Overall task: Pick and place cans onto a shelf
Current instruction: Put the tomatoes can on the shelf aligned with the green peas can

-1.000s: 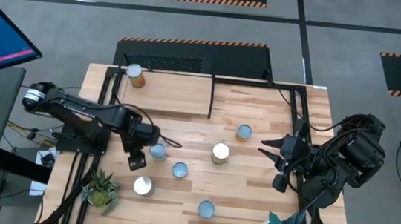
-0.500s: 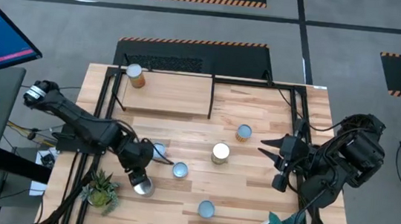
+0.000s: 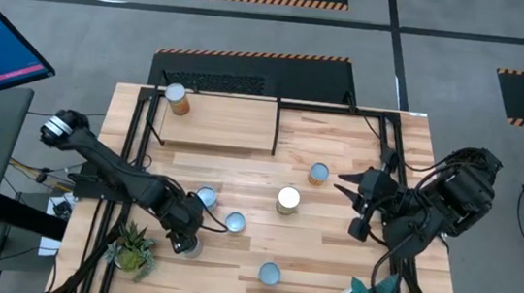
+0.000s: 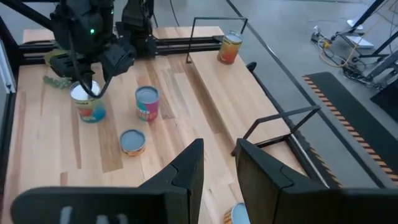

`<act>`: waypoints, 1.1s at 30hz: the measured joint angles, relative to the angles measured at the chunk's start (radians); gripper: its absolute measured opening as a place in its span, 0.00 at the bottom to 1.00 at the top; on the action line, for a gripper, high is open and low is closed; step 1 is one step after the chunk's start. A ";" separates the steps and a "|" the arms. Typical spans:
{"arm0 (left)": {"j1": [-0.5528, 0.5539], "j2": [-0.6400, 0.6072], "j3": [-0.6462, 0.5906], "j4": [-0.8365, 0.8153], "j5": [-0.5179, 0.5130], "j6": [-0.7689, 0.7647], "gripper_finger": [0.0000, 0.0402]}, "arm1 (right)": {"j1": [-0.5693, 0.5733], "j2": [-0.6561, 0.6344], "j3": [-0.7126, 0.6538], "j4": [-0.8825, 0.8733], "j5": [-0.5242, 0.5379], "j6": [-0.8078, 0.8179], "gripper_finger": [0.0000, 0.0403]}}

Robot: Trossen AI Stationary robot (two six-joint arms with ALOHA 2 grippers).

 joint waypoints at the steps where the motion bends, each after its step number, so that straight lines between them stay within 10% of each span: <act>1: 0.000 0.006 0.002 0.002 0.000 0.002 0.55 | 0.000 0.000 0.000 0.000 0.000 -0.004 0.29; 21: 0.002 0.019 0.003 0.004 -0.008 -0.003 0.53 | 0.000 0.000 0.000 0.000 -0.002 -0.005 0.29; 33: 0.003 0.020 0.002 0.004 0.013 0.040 0.07 | 0.000 0.000 0.000 0.000 -0.002 -0.005 0.29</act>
